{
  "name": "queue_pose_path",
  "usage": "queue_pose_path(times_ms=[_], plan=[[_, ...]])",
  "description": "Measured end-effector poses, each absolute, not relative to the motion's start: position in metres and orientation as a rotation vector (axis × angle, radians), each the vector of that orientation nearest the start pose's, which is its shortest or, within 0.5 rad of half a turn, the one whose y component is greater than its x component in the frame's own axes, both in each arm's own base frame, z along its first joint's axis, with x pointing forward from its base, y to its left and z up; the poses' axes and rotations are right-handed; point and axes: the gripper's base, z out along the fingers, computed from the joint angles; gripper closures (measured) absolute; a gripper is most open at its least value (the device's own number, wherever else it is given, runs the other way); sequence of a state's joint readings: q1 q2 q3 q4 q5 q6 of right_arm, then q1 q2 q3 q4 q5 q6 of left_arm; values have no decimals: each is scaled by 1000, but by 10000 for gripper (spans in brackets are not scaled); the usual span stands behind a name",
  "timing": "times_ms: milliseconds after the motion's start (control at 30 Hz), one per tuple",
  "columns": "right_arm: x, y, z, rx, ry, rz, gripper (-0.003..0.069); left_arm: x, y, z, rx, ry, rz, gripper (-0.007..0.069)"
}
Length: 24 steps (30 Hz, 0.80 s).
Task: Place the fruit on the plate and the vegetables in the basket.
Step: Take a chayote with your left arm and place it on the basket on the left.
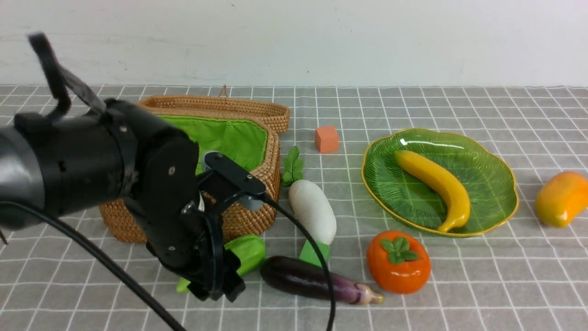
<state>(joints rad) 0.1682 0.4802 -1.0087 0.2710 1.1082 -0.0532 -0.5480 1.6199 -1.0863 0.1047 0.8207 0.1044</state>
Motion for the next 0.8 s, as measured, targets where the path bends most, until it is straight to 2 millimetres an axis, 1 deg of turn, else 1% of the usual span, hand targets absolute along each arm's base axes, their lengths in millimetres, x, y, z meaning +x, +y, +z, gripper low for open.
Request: queue_pose_path(times_ms=[67, 100, 133, 267, 367, 433, 467, 500, 567, 733, 800], plan=[[34, 28, 410, -252, 2041, 401, 522, 280, -158, 220, 992, 2628, 49, 82], [34, 28, 410, -252, 2041, 401, 522, 281, -158, 219, 995, 2621, 53, 76], [33, 29, 410, -253, 2040, 408, 522, 285, -159, 213, 1002, 2619, 64, 65], [33, 30, 410, -254, 2038, 429, 522, 296, -163, 191, 1047, 2605, 97, 55], [33, 30, 410, -255, 2038, 432, 522, 300, -165, 179, 1073, 2599, 114, 55], [33, 30, 410, -255, 2038, 432, 522, 301, -165, 175, 1077, 2611, 115, 64], [33, 30, 410, -256, 2040, 434, 522, 301, -166, 172, 1075, 2622, 112, 82], [33, 30, 410, -257, 2041, 438, 522, 301, -166, 171, 1071, 2632, 105, 113], [32, 31, 410, -259, 2043, 449, 522, 300, -166, 169, 1061, 2650, 94, 221], [32, 32, 410, -260, 2042, 464, 522, 299, -166, 170, 1059, 2664, 94, 214], [32, 32, 410, -260, 2042, 464, 522, 293, -162, 177, 1059, 2697, 105, 214]])
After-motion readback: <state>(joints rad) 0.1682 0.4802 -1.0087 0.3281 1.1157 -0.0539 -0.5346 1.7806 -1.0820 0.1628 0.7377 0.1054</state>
